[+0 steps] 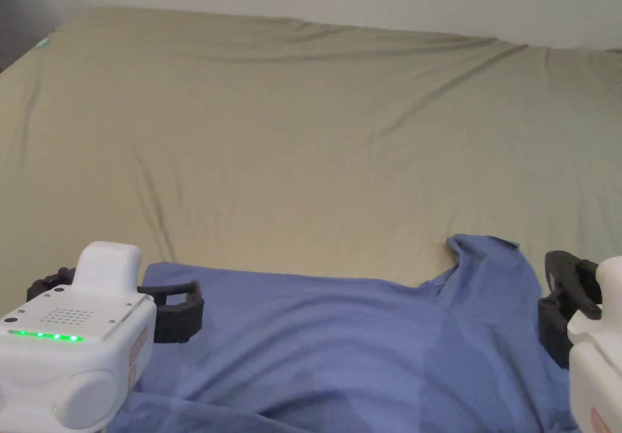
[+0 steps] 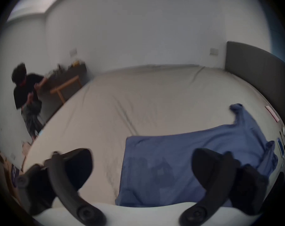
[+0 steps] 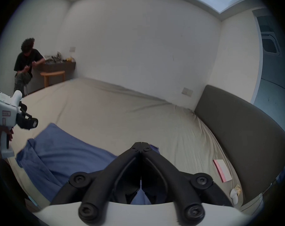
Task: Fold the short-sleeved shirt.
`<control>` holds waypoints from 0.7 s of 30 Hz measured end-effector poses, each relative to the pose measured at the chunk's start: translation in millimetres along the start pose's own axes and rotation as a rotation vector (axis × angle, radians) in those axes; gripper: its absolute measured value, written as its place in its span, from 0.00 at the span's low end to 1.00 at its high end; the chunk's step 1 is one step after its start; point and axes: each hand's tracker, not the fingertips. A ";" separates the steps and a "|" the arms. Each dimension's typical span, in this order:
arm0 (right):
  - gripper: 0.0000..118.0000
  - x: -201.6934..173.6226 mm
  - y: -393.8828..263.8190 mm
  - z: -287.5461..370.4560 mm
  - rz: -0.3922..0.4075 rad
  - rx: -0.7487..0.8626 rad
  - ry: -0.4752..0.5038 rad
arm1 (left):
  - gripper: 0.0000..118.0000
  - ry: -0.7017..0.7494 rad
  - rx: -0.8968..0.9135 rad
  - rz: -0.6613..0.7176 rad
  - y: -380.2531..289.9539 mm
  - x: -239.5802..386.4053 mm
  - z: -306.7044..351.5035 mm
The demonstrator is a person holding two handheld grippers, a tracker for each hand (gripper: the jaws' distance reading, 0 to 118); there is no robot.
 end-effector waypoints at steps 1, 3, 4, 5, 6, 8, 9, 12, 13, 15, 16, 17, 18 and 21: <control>0.01 4.3 -4.3 -8.1 -0.001 -0.022 -0.003 | 0.97 0.007 -0.018 0.033 -3.6 -12.8 -18.1; 0.01 9.0 -8.2 -16.7 0.004 -0.053 -0.009 | 0.96 0.014 -0.136 0.036 -1.1 -27.2 -59.9; 0.01 11.5 -10.1 -20.9 0.010 -0.073 -0.017 | 0.96 0.005 -0.146 0.048 1.1 -33.8 -76.9; 0.01 13.8 -11.9 -24.6 0.020 -0.083 -0.021 | 0.96 0.000 -0.149 0.063 0.2 -30.9 -97.5; 0.01 16.1 -13.7 -28.1 0.036 -0.095 -0.025 | 0.96 0.000 -0.147 0.074 1.9 -32.6 -114.4; 0.01 17.1 -14.4 -30.6 0.060 -0.119 -0.035 | 0.96 0.025 -0.179 0.085 6.2 -35.9 -143.0; 0.01 19.0 -15.0 -33.1 0.061 -0.130 -0.035 | 0.95 0.027 -0.202 0.079 7.6 -35.7 -155.8; 0.01 22.3 -16.0 -36.0 0.038 -0.155 -0.038 | 0.76 -0.020 -0.263 0.085 4.5 -33.8 -175.8; 0.01 22.2 -15.8 -37.9 0.037 -0.164 -0.038 | 0.75 -0.006 -0.237 0.090 7.1 -31.9 -165.1; 0.01 22.5 -16.8 -40.2 0.036 -0.172 -0.038 | 0.56 -0.057 -0.228 0.027 12.5 -26.8 -154.7; 0.01 23.3 -16.8 -43.0 0.031 -0.175 -0.033 | 0.31 -0.082 -0.211 -0.014 14.1 -22.1 -148.1; 0.01 24.2 -16.1 -46.8 0.024 -0.181 -0.023 | 0.04 -0.060 -0.194 -0.054 16.0 -15.9 -144.2; 0.01 25.5 -15.0 -51.8 0.015 -0.185 -0.014 | 0.00 -0.089 -0.201 -0.078 18.5 -12.1 -139.2; 0.03 36.0 -12.4 -75.0 -0.026 -0.247 0.046 | 0.00 -0.054 -0.141 -0.117 22.2 -8.6 -118.5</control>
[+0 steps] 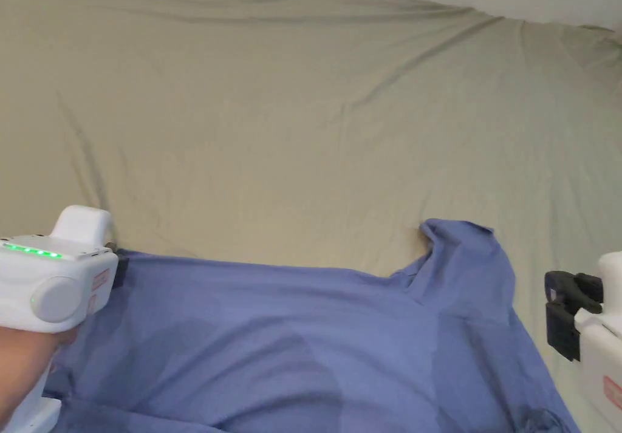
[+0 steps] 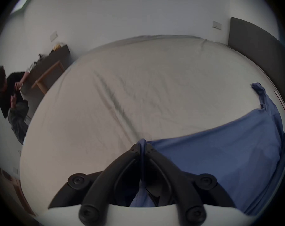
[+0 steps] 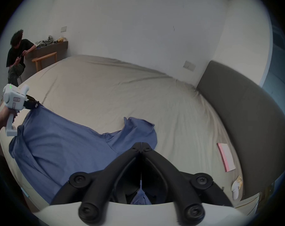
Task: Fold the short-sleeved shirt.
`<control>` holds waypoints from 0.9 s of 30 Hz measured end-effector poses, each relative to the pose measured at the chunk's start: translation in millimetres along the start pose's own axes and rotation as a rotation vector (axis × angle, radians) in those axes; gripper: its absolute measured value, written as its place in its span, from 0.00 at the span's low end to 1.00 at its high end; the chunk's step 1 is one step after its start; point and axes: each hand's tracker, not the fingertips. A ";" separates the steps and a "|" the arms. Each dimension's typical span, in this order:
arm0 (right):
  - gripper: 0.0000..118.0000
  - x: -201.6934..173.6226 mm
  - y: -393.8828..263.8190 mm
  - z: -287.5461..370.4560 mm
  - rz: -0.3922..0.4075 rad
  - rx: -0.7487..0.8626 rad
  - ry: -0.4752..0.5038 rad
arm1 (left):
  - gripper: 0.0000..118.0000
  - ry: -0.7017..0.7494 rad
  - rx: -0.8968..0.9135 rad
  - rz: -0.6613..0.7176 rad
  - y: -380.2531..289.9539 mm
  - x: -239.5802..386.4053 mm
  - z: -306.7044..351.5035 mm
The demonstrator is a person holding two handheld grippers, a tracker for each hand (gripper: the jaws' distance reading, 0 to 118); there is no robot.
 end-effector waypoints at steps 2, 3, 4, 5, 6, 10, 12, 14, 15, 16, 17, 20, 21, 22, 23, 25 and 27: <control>0.46 13.0 2.6 -22.6 -0.058 -0.041 0.029 | 0.00 0.021 0.021 -0.046 3.0 2.9 18.0; 0.76 21.0 3.4 -39.6 -0.083 -0.083 0.049 | 0.00 0.016 0.024 -0.070 3.6 3.6 27.6; 0.94 27.9 3.4 -59.3 -0.092 -0.149 0.051 | 0.00 0.015 0.036 -0.078 2.4 6.5 39.9; 0.95 35.0 0.7 -80.1 -0.108 -0.202 0.064 | 0.00 0.013 0.047 -0.084 1.6 6.6 49.1; 0.95 43.2 -6.1 -102.8 -0.118 -0.251 0.082 | 0.00 0.009 0.053 -0.079 0.7 5.8 58.3; 0.95 58.6 -33.0 -179.8 -0.169 -0.415 0.071 | 0.00 -0.009 0.064 -0.066 -7.0 4.7 82.9; 0.95 56.4 -44.9 -202.4 -0.149 -0.475 0.044 | 0.00 0.001 0.072 -0.074 -13.5 4.1 89.1; 0.93 55.3 -53.5 -211.4 -0.168 -0.488 0.082 | 0.00 0.003 0.064 -0.073 -17.4 2.4 93.7; 0.86 52.8 -56.0 -210.4 -0.184 -0.477 0.114 | 0.00 0.002 0.065 -0.069 -19.4 1.5 96.1; 0.68 50.8 -56.2 -206.1 -0.210 -0.459 0.187 | 0.00 0.002 0.063 -0.065 -22.9 1.7 97.8; 0.59 48.1 -54.2 -200.2 -0.196 -0.440 0.159 | 0.00 0.005 0.063 -0.062 -24.6 2.0 99.3; 0.05 33.7 -44.3 -179.2 -0.067 -0.395 0.165 | 0.00 0.008 0.059 -0.060 -29.1 3.9 103.8; 0.05 32.6 -41.8 -173.9 -0.036 -0.386 0.149 | 0.00 0.007 0.055 -0.061 -29.6 4.1 104.6; 0.05 32.8 -36.1 -166.6 -0.042 -0.383 0.157 | 0.00 0.012 0.052 -0.066 -29.8 4.0 107.1; 0.05 36.2 -32.3 -156.8 -0.054 -0.364 0.158 | 0.00 0.017 0.056 -0.069 -29.7 3.6 111.2; 0.05 45.4 -22.6 -131.3 -0.103 -0.313 0.168 | 0.00 0.021 0.070 -0.068 -31.2 2.7 125.3; 0.05 54.6 -13.4 -103.2 -0.112 -0.291 0.181 | 0.00 0.026 0.089 -0.057 -31.0 -1.4 139.9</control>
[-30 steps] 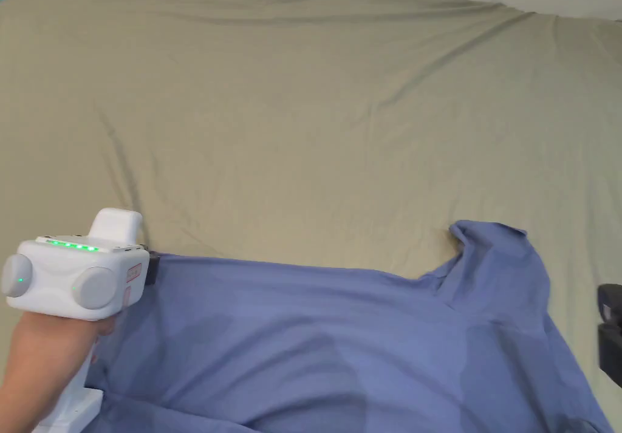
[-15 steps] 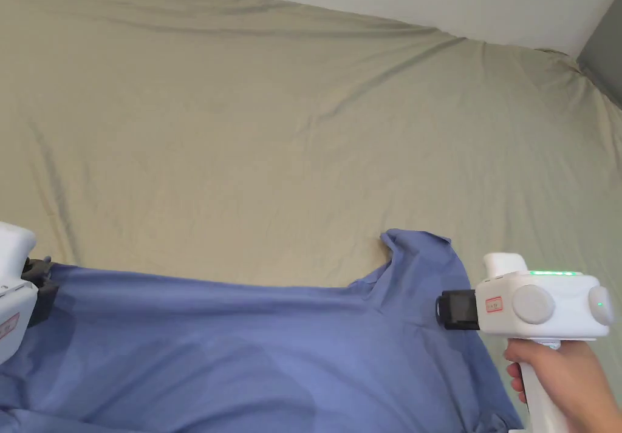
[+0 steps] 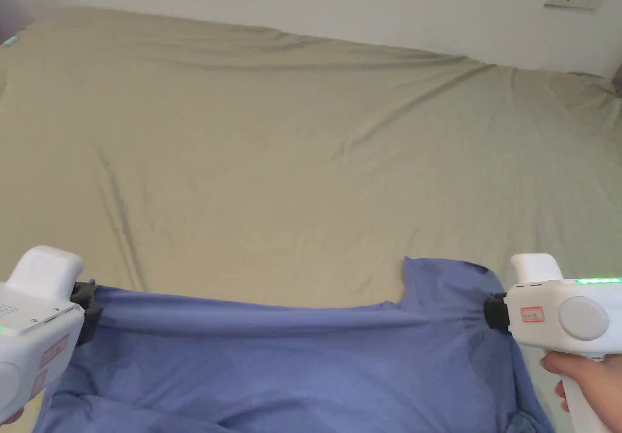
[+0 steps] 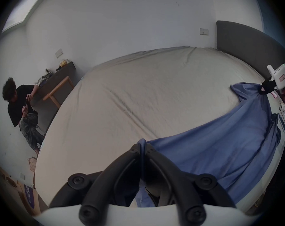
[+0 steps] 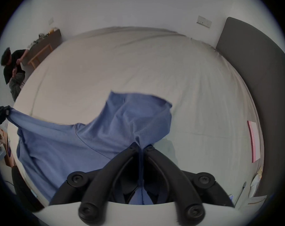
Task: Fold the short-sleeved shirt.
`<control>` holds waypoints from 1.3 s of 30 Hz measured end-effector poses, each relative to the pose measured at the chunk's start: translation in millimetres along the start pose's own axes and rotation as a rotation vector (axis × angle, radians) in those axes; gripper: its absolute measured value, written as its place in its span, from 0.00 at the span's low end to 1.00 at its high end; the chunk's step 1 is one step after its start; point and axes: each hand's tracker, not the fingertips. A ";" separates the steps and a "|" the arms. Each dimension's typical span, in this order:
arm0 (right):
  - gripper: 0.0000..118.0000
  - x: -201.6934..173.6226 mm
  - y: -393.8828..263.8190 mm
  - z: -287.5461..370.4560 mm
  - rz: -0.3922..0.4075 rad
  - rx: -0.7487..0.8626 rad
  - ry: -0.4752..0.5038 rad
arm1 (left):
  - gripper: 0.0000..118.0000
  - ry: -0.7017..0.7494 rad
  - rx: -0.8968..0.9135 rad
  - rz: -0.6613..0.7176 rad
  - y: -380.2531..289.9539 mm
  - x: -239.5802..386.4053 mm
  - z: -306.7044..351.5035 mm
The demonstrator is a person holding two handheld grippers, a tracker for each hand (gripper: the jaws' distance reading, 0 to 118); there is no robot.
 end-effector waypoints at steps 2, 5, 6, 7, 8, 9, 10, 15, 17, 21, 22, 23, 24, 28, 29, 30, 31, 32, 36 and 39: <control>0.05 0.7 -4.3 28.6 0.025 0.024 -0.002 | 0.00 0.007 0.010 0.003 -1.6 -3.2 15.7; 0.05 1.3 -15.1 64.3 0.075 0.037 0.003 | 0.00 0.009 0.019 0.007 -6.7 -8.3 37.8; 0.05 1.2 -20.7 75.6 0.088 0.036 0.001 | 0.00 0.009 0.024 0.008 -10.3 -8.7 45.4; 0.05 0.5 -26.1 85.5 0.098 0.038 0.002 | 0.00 0.006 0.026 0.005 -13.9 -9.3 52.1; 0.05 0.4 -32.1 93.7 0.103 0.039 0.003 | 0.00 0.004 0.026 -0.003 -17.3 -9.5 57.3; 0.05 0.2 -39.8 102.0 0.107 0.036 0.004 | 0.00 0.001 0.019 -0.015 -23.5 -8.5 63.2; 0.05 -0.2 -47.7 108.2 0.111 0.026 0.009 | 0.00 -0.004 0.010 -0.026 -29.3 -7.9 67.4; 0.05 -13.1 -95.9 122.9 0.157 -0.056 0.020 | 0.00 -0.025 -0.059 -0.046 -69.5 -3.2 75.6; 0.05 -17.8 -116.1 121.8 0.177 -0.099 0.029 | 0.00 -0.034 -0.093 -0.049 -86.9 -2.0 74.8; 0.05 -14.9 -148.0 102.3 0.165 -0.199 0.059 | 0.00 -0.065 -0.180 -0.085 -118.3 -2.0 59.8; 0.05 -15.1 -154.6 96.4 0.175 -0.225 0.059 | 0.00 -0.068 -0.198 -0.101 -123.9 -1.5 56.1; 0.05 -16.0 -161.3 90.6 0.207 -0.245 0.044 | 0.00 -0.071 -0.214 -0.107 -128.4 -0.9 53.3; 0.05 -18.0 -167.4 84.7 0.236 -0.264 0.022 | 0.00 -0.082 -0.230 -0.111 -132.1 -0.7 50.1; 0.05 -18.6 -181.0 58.6 0.208 -0.347 0.047 | 0.00 -0.103 -0.302 -0.135 -144.9 2.8 34.2; 0.05 -18.7 -183.0 52.5 0.210 -0.351 0.041 | 0.00 -0.110 -0.312 -0.139 -146.6 4.3 30.8; 0.05 -18.6 -184.3 46.4 0.210 -0.359 0.037 | 0.00 -0.114 -0.322 -0.141 -148.2 4.9 26.9; 0.05 -20.7 -186.2 43.0 0.207 -0.367 0.035 | 0.00 -0.116 -0.335 -0.143 -149.3 5.4 22.7; 0.05 -20.6 -186.8 39.1 0.200 -0.373 0.038 | 0.00 -0.120 -0.343 -0.148 -150.0 5.7 19.5; 0.09 -20.2 -191.3 26.1 0.197 -0.371 0.036 | 0.00 -0.148 -0.376 -0.182 -150.6 6.3 5.2; 0.20 -16.7 -190.6 31.0 0.182 -0.358 0.034 | 0.12 -0.155 -0.385 -0.188 -143.8 6.9 6.6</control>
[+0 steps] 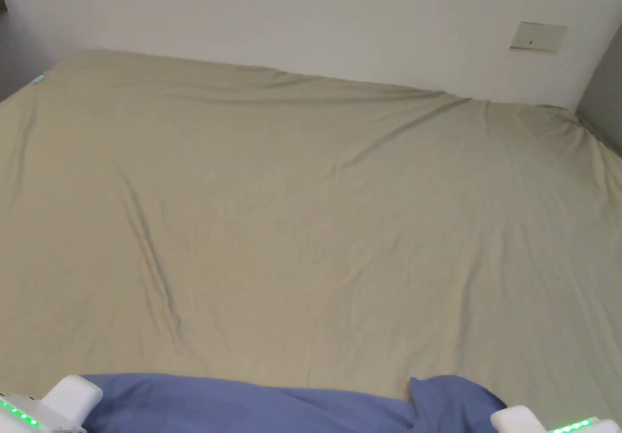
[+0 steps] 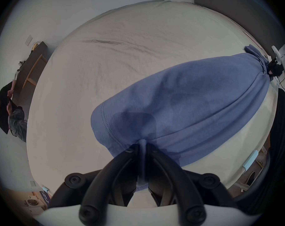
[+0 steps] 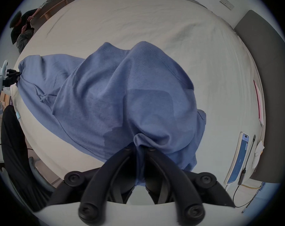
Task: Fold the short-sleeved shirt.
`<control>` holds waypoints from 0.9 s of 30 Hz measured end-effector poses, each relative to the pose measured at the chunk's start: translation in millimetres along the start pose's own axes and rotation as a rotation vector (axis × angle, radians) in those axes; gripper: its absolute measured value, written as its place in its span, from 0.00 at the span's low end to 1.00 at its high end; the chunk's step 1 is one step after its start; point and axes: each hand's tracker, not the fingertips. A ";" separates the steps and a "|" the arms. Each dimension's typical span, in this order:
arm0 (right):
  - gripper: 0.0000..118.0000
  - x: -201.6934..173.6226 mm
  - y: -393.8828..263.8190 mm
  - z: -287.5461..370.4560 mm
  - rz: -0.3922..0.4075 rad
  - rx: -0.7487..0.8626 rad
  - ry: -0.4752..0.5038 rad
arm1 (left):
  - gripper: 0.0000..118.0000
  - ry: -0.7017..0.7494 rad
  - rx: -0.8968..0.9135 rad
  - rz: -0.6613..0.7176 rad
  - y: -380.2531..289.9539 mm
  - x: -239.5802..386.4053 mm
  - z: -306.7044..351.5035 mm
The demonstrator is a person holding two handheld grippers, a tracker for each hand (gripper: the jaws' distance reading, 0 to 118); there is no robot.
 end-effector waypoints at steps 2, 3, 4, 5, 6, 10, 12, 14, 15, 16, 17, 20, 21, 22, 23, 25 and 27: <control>0.50 1.9 -1.4 14.7 0.002 0.019 0.003 | 0.32 -0.002 -0.002 0.007 3.4 0.4 5.9; 0.57 -1.6 -1.7 30.3 0.039 0.081 -0.034 | 0.39 0.029 0.010 0.005 6.3 0.9 12.3; 0.66 -7.3 -3.4 47.5 0.067 0.149 -0.082 | 0.47 0.075 0.050 -0.007 9.8 1.7 23.0; 0.86 -10.3 -2.0 63.6 0.086 0.205 -0.125 | 0.73 0.085 0.100 -0.003 14.2 1.4 33.9; 0.95 -12.1 1.8 84.5 0.100 0.277 -0.144 | 0.94 0.082 0.166 0.017 19.6 3.2 50.0; 0.95 -27.0 21.3 168.2 0.053 0.568 -0.161 | 0.96 0.085 0.490 0.132 50.5 5.5 127.6; 0.95 -43.7 27.8 209.3 0.033 0.741 -0.190 | 0.96 0.102 0.707 0.181 59.1 14.0 172.1; 0.95 -63.3 32.0 243.6 0.009 0.882 -0.245 | 0.94 0.112 0.823 0.214 69.1 25.7 210.5; 0.95 -76.5 35.7 257.4 0.002 0.919 -0.297 | 0.92 0.131 0.894 0.235 73.2 32.7 225.7; 0.95 -93.3 39.5 269.2 -0.003 0.960 -0.357 | 0.88 0.155 0.941 0.252 77.6 39.2 238.3; 0.95 -106.2 40.3 276.0 0.011 1.023 -0.395 | 0.80 0.176 0.989 0.259 80.8 46.2 247.2; 0.90 -135.9 42.5 292.5 0.010 1.142 -0.348 | 0.43 0.240 1.065 0.246 88.8 70.2 270.9; 0.80 -143.8 41.7 297.0 0.009 1.160 -0.307 | 0.36 0.249 1.094 0.255 87.7 78.4 279.0; 0.54 -150.9 39.5 300.4 0.012 1.180 -0.275 | 0.28 0.256 1.120 0.258 87.6 85.6 284.9; 0.28 -157.4 37.5 301.8 0.014 1.195 -0.283 | 0.20 0.259 1.131 0.257 86.8 92.1 290.1; 0.02 -167.5 38.5 298.3 0.016 1.219 -0.357 | 0.00 0.266 1.156 0.249 85.5 104.4 296.7; 0.01 -172.7 35.1 296.6 0.017 1.234 -0.329 | 0.00 0.242 1.170 0.251 87.6 110.2 294.7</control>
